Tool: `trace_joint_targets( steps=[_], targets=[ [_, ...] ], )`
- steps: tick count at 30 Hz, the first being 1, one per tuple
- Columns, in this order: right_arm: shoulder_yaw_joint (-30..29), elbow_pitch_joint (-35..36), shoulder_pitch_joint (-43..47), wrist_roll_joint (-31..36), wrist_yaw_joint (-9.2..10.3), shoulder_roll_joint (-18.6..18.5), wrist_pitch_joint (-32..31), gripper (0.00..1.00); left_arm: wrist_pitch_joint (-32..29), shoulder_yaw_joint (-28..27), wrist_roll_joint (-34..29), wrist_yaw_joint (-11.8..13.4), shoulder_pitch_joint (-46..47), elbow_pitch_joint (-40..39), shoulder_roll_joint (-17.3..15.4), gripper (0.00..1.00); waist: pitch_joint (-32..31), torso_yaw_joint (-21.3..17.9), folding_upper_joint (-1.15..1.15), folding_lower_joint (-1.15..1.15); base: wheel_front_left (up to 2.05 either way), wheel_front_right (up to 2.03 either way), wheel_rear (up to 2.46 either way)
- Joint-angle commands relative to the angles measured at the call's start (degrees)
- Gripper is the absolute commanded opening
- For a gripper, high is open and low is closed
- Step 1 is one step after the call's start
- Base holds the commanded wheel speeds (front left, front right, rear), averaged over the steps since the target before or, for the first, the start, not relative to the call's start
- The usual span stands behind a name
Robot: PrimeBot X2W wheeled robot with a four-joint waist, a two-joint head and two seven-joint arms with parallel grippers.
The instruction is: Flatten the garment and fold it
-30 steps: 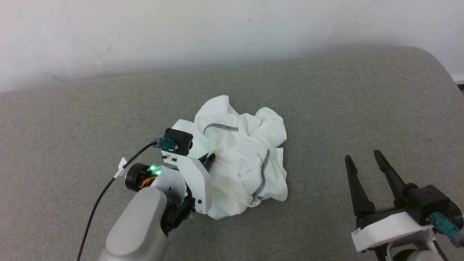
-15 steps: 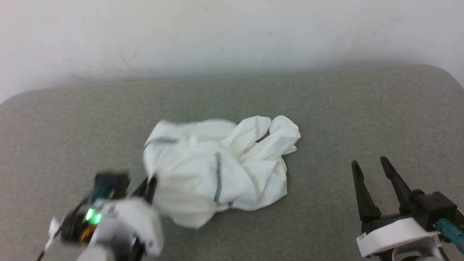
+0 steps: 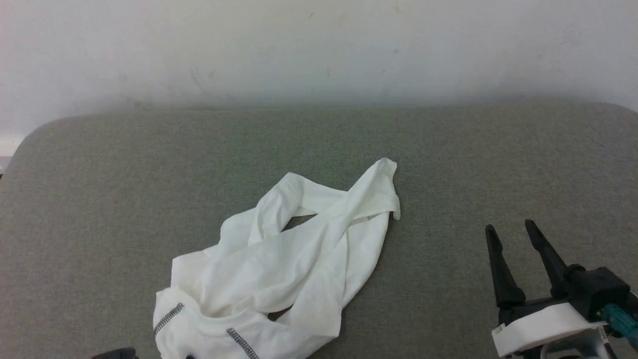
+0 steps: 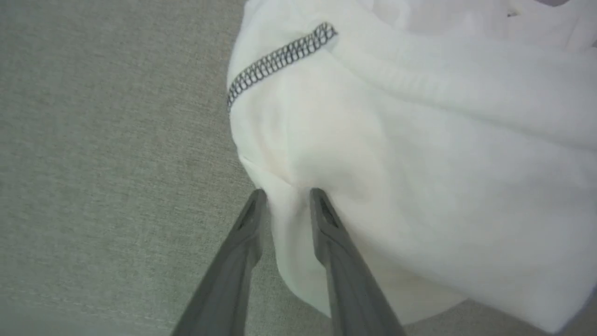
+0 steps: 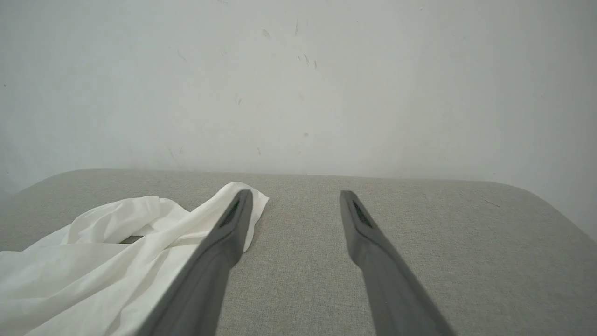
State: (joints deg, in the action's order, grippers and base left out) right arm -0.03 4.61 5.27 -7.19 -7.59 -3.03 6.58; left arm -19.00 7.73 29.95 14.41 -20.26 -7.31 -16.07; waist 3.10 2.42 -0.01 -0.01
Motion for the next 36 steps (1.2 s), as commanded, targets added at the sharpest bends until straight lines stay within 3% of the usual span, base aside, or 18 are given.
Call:
trace_joint_targets(
  steps=[1,7,12,21,26,32,33,34,35,36],
  targets=[
    [-0.14,0.27,0.84,0.12,0.10,0.15,-0.22,1.00,2.57,-0.94,0.23,-0.25,1.88,-0.40,0.53,1.00,-0.67,0.12,0.01,0.01,0.00,0.00,0.00],
    [-0.12,0.40,1.68,0.07,0.10,0.15,-0.62,1.00,8.13,-2.59,-1.78,-0.88,6.43,-2.27,-0.46,1.00,-1.97,0.01,0.01,0.01,0.00,0.00,0.00],
    [-0.17,0.89,1.78,-0.06,0.10,0.15,-0.92,1.00,7.67,-1.06,-3.46,-3.54,14.34,-0.91,-2.92,1.00,-1.96,0.03,0.01,0.01,0.00,0.00,0.00],
    [1.16,1.28,-0.91,0.08,0.10,0.15,-0.84,1.00,-3.88,4.44,-0.41,-12.86,32.10,16.31,-6.48,1.00,2.60,-2.60,0.01,0.01,0.00,0.00,0.00],
    [1.38,0.30,-2.22,-0.37,0.10,0.15,-0.18,1.00,-10.44,6.52,3.53,-17.92,38.03,26.65,-6.19,1.00,4.60,-4.39,0.01,0.01,0.00,0.00,0.00],
    [1.54,-1.23,-3.32,-0.92,0.10,0.15,0.56,1.00,-18.17,12.42,3.45,-20.80,40.92,35.59,-7.56,1.00,5.45,-5.71,0.01,0.01,0.00,0.00,0.00],
    [1.67,-1.49,-3.49,-1.08,0.10,0.15,0.64,1.00,-19.19,12.96,3.54,-20.90,41.01,36.90,-7.59,0.90,5.45,-5.91,0.01,0.01,0.00,0.00,0.00],
    [1.75,-1.72,-3.61,-1.17,0.10,0.15,0.73,1.00,-19.53,13.52,3.29,-21.00,41.23,37.79,-7.81,0.49,5.42,-6.03,0.01,0.01,0.00,0.00,0.00],
    [1.78,-1.91,-3.70,-1.31,0.10,0.15,0.86,1.00,-18.90,13.63,3.30,-21.10,41.52,38.32,-7.86,0.16,5.35,-6.08,0.01,0.01,0.00,0.00,0.00],
    [1.76,-2.07,-3.76,-1.43,0.10,0.15,0.96,1.00,-17.76,13.34,3.53,-21.15,41.87,38.66,-7.74,0.00,5.28,-6.07,0.01,0.01,0.00,0.00,0.00]
  ],
)
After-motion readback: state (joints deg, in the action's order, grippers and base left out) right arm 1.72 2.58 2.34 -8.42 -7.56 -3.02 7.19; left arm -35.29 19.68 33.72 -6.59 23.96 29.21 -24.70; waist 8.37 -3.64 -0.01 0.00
